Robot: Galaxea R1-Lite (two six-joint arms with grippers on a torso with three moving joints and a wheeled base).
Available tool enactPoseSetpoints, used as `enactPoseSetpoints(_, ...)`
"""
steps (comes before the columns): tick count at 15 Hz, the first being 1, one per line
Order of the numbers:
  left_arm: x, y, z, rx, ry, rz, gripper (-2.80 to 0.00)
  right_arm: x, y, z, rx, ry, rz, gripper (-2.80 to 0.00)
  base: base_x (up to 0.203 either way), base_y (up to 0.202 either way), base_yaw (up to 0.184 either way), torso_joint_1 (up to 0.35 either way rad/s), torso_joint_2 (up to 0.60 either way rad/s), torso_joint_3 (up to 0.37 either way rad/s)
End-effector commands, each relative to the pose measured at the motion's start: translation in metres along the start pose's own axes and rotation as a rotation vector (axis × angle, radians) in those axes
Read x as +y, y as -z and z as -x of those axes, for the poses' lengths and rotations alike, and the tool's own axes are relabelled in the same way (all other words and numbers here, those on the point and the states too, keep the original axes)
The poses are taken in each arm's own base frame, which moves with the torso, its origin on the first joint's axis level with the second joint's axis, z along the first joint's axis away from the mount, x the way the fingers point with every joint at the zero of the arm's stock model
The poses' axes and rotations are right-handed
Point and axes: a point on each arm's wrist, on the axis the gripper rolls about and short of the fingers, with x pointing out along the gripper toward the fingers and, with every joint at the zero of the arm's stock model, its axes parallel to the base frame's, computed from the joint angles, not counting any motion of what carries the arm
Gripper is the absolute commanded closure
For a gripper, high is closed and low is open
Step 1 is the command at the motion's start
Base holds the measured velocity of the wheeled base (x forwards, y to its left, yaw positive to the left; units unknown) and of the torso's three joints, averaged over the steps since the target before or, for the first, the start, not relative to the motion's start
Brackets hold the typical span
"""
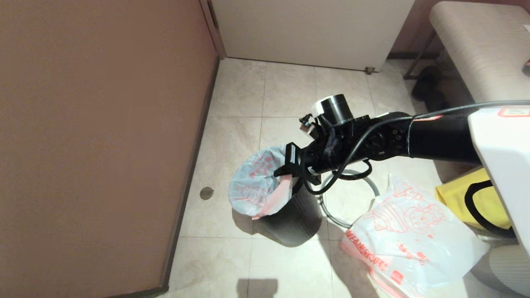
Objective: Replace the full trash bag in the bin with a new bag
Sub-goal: Place the trash bag on the floor
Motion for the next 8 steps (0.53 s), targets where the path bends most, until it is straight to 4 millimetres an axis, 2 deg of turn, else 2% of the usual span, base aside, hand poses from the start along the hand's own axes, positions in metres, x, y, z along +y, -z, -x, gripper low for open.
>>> enactPoseSetpoints(1, 0.0, 0.0, 0.0, 0.002, 0.0, 0.0, 0.0, 0.004, 0.005, 0.014, 0.006, 0.057, 0.039, 0.0, 0.0, 0.0, 0.0, 0.0, 0.0, 0.0)
enactPoseSetpoints(4, 0.0, 0.0, 0.0, 0.002, 0.001, 0.0, 0.0, -0.037, 0.045, -0.005, 0.188, 0.306, 0.025, 0.0, 0.0, 0.0, 0.0, 0.0, 0.0, 0.0)
enactPoseSetpoints(5, 0.0, 0.0, 0.0, 0.0, 0.001, 0.0, 0.0, -0.048, 0.053, -0.008, 0.213, 0.345, 0.02, 0.0, 0.0, 0.0, 0.0, 0.0, 0.0, 0.0)
enactPoseSetpoints(8, 0.0, 0.0, 0.0, 0.002, 0.001, 0.0, 0.0, -0.083, 0.057, -0.036, 0.188, 0.383, 0.02, 0.0, 0.0, 0.0, 0.0, 0.0, 0.0, 0.0)
